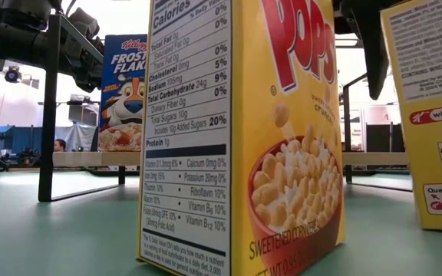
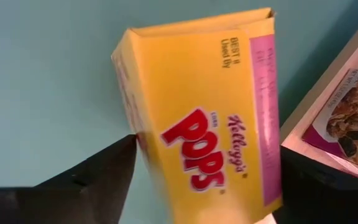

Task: Stack cereal on shelf
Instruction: Put the bottom right yellow cereal box on the shelf

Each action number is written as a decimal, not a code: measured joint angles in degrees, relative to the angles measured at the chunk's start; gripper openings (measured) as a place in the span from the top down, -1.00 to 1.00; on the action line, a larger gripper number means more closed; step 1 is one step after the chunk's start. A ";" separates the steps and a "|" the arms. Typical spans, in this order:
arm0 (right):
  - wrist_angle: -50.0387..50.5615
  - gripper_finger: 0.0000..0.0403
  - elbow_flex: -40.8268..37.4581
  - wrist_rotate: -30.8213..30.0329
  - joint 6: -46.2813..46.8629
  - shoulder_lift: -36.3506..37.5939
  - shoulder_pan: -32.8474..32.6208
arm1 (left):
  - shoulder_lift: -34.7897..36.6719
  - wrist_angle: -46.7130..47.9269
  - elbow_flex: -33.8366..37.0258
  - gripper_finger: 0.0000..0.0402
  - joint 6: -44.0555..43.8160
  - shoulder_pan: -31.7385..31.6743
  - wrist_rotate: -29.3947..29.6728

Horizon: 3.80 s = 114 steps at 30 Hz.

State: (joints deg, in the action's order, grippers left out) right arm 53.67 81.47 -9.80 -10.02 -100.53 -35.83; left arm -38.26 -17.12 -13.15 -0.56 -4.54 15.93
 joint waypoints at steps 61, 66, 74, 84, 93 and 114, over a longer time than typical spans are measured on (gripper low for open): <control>16.55 0.15 0.22 1.71 19.06 14.16 18.69 | -0.01 0.01 -0.02 -0.16 0.00 -0.01 0.02; 16.41 0.15 -2.18 0.74 19.01 14.16 22.02 | -0.02 0.00 -0.02 -0.16 0.00 0.00 0.00; 15.49 0.15 -3.50 0.84 18.86 14.16 25.67 | 0.00 0.01 -0.02 -0.16 0.00 -0.01 0.00; 13.13 0.15 -5.77 2.54 17.51 14.16 25.75 | 0.00 0.00 0.00 -0.16 0.00 0.00 0.00; 11.13 0.14 -5.79 2.75 16.41 14.16 25.75 | -0.01 0.00 0.00 -0.16 0.00 0.00 0.00; 11.63 -0.56 -5.79 3.95 17.50 15.95 25.75 | 0.00 0.02 0.00 -0.16 0.00 -0.02 0.00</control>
State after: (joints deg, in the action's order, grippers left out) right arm 65.30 75.68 -5.85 7.48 -84.59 -10.09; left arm -38.26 -17.10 -13.15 -0.56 -4.56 15.92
